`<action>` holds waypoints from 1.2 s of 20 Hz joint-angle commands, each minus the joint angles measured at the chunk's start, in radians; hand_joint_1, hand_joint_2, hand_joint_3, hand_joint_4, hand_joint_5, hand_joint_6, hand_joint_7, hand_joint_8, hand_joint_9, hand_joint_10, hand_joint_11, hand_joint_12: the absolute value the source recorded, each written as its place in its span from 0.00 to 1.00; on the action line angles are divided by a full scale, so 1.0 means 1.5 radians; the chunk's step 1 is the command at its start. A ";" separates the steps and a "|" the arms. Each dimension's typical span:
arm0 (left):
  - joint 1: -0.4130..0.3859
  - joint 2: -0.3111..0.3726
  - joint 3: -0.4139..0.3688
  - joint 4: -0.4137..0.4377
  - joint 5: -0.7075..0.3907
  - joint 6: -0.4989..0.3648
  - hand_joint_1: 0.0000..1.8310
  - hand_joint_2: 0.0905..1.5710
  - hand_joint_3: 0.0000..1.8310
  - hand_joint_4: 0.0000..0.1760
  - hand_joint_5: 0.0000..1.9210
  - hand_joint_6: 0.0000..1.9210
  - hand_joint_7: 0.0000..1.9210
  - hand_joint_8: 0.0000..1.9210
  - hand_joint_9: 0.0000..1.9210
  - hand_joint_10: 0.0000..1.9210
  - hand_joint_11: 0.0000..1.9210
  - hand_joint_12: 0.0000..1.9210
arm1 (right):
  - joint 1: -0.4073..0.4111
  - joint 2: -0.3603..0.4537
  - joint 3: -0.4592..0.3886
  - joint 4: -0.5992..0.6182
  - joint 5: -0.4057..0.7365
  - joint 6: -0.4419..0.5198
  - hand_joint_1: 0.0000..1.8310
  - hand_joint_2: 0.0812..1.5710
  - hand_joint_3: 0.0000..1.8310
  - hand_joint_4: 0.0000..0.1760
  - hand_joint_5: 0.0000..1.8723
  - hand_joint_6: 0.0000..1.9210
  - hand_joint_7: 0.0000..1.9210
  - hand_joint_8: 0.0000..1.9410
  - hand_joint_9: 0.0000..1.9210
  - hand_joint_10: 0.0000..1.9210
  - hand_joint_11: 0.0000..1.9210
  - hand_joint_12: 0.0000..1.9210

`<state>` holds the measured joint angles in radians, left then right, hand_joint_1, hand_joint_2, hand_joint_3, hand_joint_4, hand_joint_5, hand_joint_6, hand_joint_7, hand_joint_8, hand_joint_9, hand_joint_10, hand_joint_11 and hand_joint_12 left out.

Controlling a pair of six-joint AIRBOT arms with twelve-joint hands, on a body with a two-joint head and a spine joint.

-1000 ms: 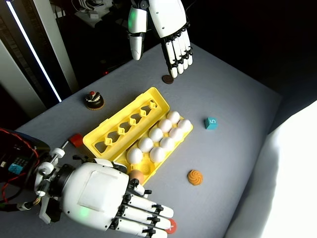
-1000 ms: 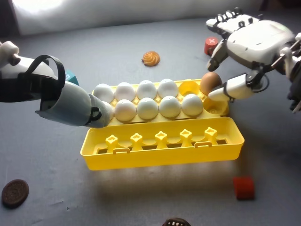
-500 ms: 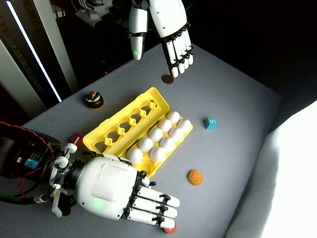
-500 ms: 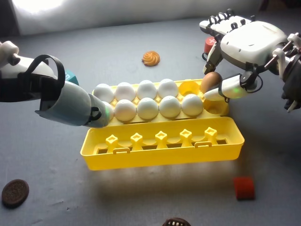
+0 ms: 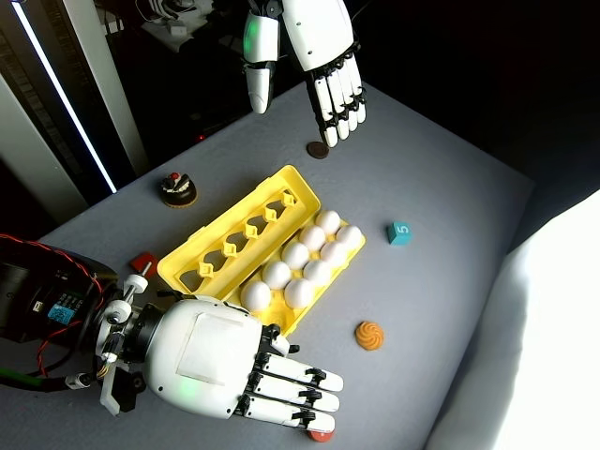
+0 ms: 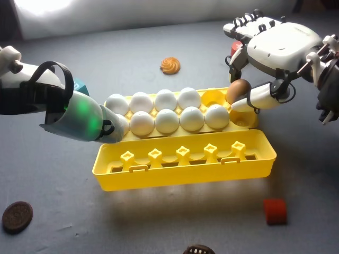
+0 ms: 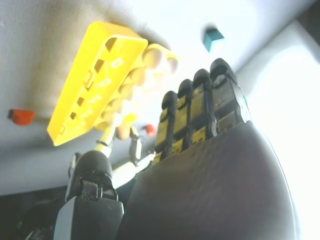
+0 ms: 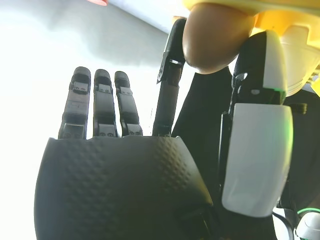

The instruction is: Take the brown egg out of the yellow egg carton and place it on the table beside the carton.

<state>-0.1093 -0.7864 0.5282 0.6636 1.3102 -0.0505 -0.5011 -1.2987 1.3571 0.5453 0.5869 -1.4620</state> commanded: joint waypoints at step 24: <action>-0.007 0.000 -0.001 0.045 -0.014 0.000 0.00 0.77 0.00 0.00 0.04 0.00 0.03 0.00 0.01 0.00 0.00 0.00 | -0.031 0.065 0.006 -0.014 0.066 -0.023 0.57 0.66 0.00 1.00 0.57 0.44 0.05 0.00 0.00 0.00 0.00 0.00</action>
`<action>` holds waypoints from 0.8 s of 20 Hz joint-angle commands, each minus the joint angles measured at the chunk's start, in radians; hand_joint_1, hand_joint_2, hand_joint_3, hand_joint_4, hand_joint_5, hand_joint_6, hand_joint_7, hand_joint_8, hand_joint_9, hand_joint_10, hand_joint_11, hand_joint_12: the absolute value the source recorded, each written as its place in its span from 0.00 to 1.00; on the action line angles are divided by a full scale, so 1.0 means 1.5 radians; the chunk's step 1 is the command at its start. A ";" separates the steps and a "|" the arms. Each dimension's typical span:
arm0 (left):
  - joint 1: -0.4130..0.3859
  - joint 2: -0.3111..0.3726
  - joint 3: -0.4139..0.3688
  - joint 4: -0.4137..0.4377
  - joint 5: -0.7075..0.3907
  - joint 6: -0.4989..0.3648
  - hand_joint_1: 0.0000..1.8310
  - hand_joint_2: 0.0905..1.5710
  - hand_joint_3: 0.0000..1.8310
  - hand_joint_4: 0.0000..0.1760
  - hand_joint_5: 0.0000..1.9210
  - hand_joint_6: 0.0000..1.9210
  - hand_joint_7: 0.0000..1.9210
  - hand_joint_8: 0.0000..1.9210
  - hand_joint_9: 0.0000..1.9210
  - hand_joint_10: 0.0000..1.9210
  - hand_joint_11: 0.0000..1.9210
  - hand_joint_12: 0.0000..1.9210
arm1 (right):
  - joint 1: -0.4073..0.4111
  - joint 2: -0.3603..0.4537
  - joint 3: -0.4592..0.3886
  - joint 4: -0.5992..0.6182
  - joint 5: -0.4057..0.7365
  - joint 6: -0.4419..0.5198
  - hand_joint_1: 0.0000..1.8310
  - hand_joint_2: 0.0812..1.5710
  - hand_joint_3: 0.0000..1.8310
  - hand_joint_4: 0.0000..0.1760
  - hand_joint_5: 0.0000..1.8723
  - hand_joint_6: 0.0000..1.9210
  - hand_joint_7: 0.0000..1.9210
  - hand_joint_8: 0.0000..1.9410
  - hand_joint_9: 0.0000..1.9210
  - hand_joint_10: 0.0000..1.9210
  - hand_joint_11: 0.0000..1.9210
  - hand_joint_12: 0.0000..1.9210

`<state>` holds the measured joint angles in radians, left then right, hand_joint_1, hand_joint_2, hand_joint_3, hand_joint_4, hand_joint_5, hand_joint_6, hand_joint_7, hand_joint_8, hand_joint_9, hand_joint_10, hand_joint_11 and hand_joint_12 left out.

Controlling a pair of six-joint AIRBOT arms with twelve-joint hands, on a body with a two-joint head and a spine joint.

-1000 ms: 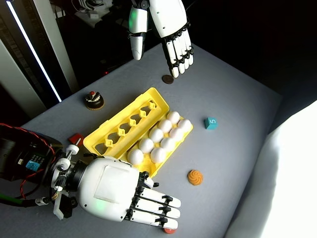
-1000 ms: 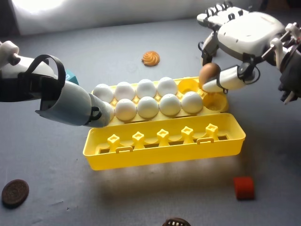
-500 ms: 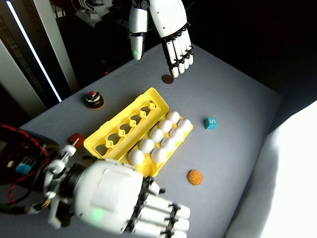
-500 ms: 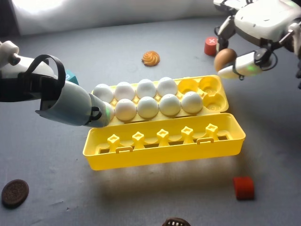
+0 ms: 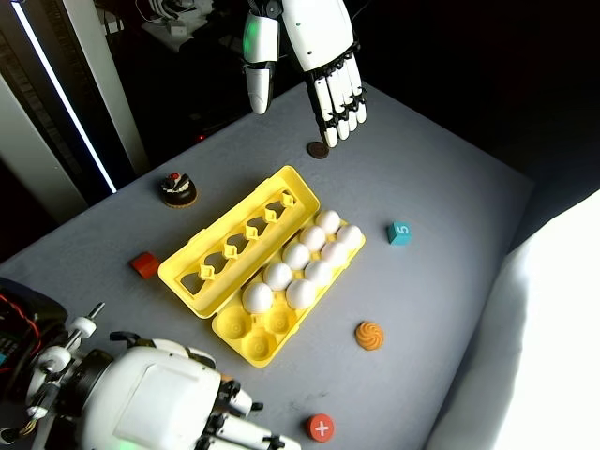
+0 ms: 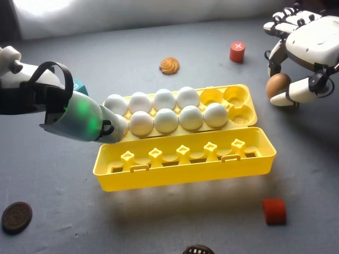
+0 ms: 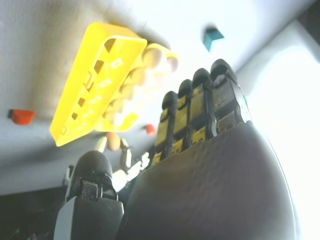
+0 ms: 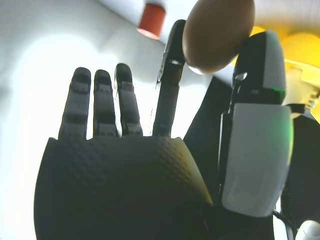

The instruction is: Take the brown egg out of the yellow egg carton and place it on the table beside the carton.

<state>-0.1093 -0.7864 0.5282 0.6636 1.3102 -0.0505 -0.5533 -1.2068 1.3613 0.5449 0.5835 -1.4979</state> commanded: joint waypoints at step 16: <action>-0.007 0.000 -0.001 0.050 -0.014 0.000 0.00 0.77 0.00 0.00 0.04 0.00 0.04 0.00 0.02 0.00 0.00 0.00 | 0.000 0.002 0.003 -0.014 0.066 -0.004 0.57 0.64 0.00 1.00 0.60 0.39 0.06 0.00 0.00 0.00 0.00 0.00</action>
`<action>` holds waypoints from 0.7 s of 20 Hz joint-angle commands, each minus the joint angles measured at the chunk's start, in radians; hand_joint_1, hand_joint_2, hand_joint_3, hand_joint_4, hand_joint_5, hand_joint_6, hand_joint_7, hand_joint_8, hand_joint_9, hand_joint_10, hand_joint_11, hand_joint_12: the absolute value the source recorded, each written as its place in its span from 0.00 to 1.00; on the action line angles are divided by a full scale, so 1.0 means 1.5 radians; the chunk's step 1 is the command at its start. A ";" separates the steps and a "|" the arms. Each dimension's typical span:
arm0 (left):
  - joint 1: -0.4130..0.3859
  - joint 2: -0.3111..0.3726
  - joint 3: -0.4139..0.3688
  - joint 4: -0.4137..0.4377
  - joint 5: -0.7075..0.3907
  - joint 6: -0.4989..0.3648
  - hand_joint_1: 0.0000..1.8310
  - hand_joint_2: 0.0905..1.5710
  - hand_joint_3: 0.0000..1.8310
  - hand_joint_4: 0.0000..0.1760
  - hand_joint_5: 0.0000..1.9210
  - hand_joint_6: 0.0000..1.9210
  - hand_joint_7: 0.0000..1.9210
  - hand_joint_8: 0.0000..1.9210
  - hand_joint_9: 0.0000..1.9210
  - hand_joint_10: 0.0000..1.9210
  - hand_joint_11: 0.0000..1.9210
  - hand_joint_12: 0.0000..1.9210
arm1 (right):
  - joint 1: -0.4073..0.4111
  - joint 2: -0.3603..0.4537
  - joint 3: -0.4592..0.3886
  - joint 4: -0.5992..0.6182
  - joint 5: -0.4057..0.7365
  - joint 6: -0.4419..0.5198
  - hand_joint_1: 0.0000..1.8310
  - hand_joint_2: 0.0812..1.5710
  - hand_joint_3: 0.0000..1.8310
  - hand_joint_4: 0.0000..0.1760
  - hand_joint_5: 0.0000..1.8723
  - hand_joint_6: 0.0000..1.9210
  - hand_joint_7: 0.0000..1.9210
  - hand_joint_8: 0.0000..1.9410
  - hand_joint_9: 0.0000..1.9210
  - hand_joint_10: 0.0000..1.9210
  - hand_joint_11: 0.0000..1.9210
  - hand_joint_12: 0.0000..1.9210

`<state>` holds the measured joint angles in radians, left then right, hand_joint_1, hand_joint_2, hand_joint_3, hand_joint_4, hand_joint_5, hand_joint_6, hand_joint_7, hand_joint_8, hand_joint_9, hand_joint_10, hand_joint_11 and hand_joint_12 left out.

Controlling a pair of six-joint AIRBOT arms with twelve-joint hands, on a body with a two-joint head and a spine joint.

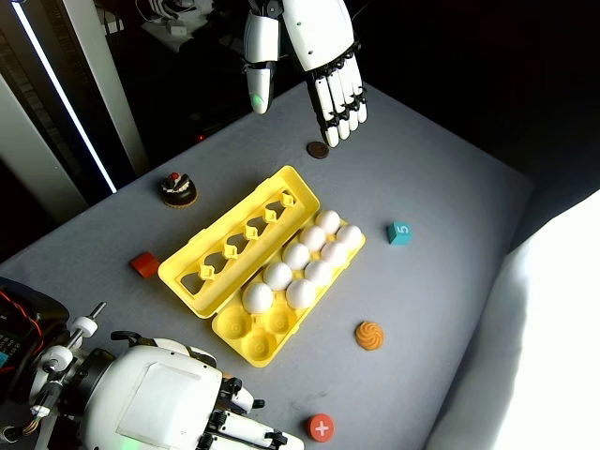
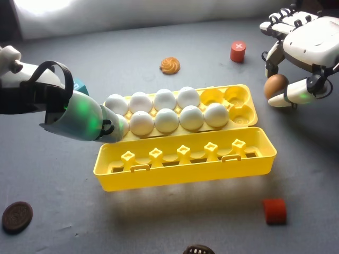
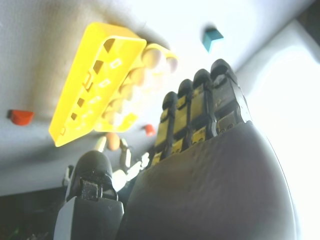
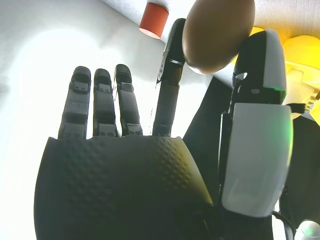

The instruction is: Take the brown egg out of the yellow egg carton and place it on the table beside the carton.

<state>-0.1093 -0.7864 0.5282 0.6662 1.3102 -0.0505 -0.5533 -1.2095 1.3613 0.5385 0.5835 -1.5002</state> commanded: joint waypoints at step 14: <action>-0.008 0.000 -0.001 0.049 -0.014 0.000 0.00 0.77 0.00 0.00 0.04 0.00 0.04 0.00 0.02 0.00 0.00 0.00 | -0.009 0.002 -0.003 -0.010 0.067 -0.004 0.45 0.57 0.00 0.99 0.48 0.03 0.06 0.01 0.00 0.00 0.00 0.00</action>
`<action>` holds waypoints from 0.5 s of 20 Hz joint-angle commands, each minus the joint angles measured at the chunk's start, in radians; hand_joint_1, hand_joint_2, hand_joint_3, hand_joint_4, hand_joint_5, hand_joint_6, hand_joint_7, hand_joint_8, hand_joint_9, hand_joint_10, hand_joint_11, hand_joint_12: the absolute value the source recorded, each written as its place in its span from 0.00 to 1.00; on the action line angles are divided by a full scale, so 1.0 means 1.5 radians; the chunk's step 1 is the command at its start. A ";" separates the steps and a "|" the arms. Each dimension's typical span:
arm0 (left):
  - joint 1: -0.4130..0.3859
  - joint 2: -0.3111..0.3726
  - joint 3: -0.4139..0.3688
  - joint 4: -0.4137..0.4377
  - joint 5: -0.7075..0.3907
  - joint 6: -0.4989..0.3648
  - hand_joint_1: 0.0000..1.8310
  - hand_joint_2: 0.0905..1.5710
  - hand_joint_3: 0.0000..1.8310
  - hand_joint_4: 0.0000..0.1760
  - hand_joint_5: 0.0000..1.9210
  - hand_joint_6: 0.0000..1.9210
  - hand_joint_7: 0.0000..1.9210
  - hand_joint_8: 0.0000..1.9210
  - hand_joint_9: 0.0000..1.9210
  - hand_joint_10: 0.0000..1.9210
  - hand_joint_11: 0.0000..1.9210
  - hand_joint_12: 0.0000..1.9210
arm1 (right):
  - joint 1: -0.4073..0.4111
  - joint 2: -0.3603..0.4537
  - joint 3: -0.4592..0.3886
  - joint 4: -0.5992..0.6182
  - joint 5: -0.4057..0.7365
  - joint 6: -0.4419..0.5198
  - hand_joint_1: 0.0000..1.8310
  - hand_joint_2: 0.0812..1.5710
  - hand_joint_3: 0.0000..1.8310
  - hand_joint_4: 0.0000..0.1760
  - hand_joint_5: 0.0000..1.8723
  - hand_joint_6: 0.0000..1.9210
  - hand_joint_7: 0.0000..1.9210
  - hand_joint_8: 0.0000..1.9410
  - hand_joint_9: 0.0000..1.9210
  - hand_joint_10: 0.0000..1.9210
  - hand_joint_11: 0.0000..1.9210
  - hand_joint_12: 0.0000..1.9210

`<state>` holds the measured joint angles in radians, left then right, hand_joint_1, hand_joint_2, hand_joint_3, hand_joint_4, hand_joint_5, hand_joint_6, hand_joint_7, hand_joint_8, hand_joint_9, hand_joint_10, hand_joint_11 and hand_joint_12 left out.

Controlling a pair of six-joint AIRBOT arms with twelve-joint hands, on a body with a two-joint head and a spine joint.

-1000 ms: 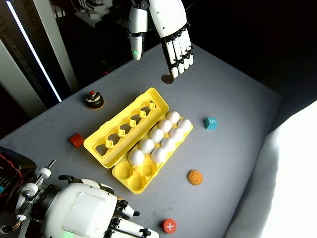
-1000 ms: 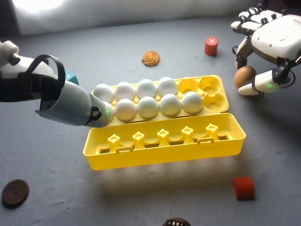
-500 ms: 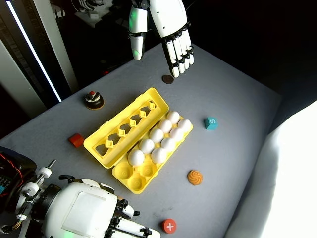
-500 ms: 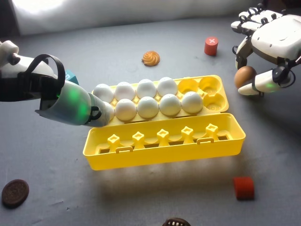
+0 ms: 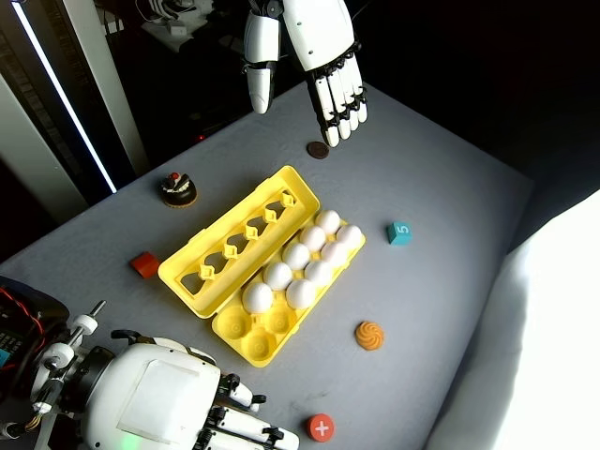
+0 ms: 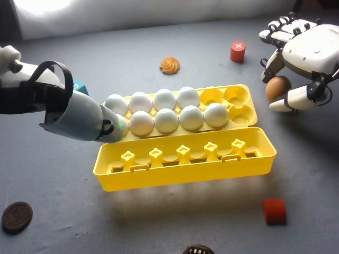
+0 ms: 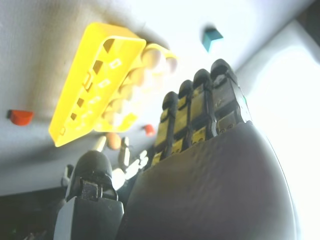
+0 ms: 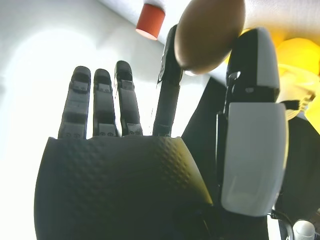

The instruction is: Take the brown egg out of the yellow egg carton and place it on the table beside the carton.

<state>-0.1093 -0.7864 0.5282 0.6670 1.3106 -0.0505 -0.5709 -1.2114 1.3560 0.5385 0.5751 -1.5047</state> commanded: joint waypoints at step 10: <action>-0.008 0.000 -0.001 0.049 -0.014 0.000 0.00 0.77 0.00 0.00 0.05 0.00 0.04 0.00 0.02 0.00 0.01 0.01 | 0.003 -0.003 0.000 -0.010 0.073 -0.002 0.44 0.56 0.00 1.00 0.47 0.01 0.07 0.01 0.00 0.00 0.00 0.00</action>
<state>-0.1093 -0.7864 0.5282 0.6670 1.3106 -0.0505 -0.5709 -1.2198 1.3560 0.5388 0.5762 -1.5051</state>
